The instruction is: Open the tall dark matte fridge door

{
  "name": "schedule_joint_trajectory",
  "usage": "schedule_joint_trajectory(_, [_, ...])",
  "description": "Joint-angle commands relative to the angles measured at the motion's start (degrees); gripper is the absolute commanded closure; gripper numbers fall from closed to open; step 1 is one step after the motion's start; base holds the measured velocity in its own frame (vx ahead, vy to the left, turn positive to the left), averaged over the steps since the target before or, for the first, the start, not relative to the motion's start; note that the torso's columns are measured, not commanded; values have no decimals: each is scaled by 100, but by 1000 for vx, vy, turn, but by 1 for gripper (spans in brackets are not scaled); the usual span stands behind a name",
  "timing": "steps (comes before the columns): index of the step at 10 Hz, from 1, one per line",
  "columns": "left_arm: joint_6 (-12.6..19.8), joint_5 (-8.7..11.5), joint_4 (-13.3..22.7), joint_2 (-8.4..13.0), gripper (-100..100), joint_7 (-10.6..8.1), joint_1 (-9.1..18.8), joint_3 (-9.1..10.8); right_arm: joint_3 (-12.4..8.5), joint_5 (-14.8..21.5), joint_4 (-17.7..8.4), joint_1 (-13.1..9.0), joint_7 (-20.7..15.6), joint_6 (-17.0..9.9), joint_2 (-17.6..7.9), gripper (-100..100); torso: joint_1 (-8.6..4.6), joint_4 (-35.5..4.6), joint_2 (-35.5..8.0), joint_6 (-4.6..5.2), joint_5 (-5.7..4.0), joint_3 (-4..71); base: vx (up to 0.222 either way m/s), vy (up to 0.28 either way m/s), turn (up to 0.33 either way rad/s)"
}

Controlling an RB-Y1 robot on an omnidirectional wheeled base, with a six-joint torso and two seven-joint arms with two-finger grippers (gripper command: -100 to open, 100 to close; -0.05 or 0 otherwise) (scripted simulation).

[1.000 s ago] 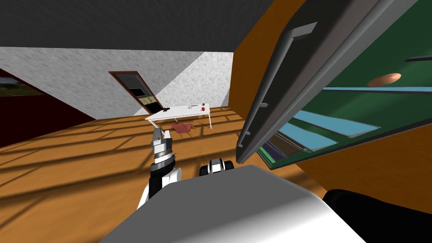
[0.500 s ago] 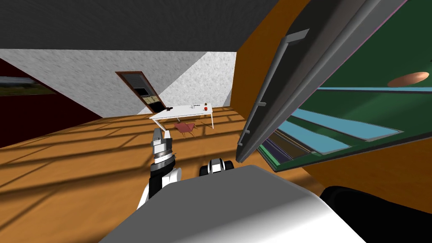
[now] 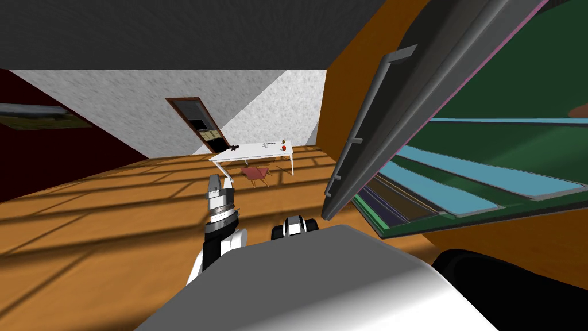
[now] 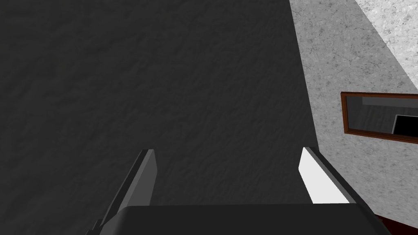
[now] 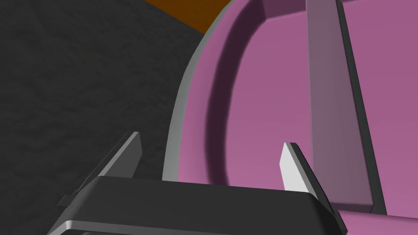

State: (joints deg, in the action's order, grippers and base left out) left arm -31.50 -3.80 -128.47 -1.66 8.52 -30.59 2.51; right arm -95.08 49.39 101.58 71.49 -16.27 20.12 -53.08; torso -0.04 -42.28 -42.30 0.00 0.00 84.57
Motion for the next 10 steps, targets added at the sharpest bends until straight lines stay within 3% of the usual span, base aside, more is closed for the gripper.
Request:
schedule_joint_trajectory(1, [0,0,0,0,0,0,0,0,350,-97,-78,-326,-69,-102,171,-100,1,0,2,0,-3,-1,31,103,59])
schedule_joint_trajectory(10, [0,0,0,0,0,0,0,0,1501,-345,-366,-1185,-261,-364,507,-100,5,-2,-5,1,1,-3,31,80,48])
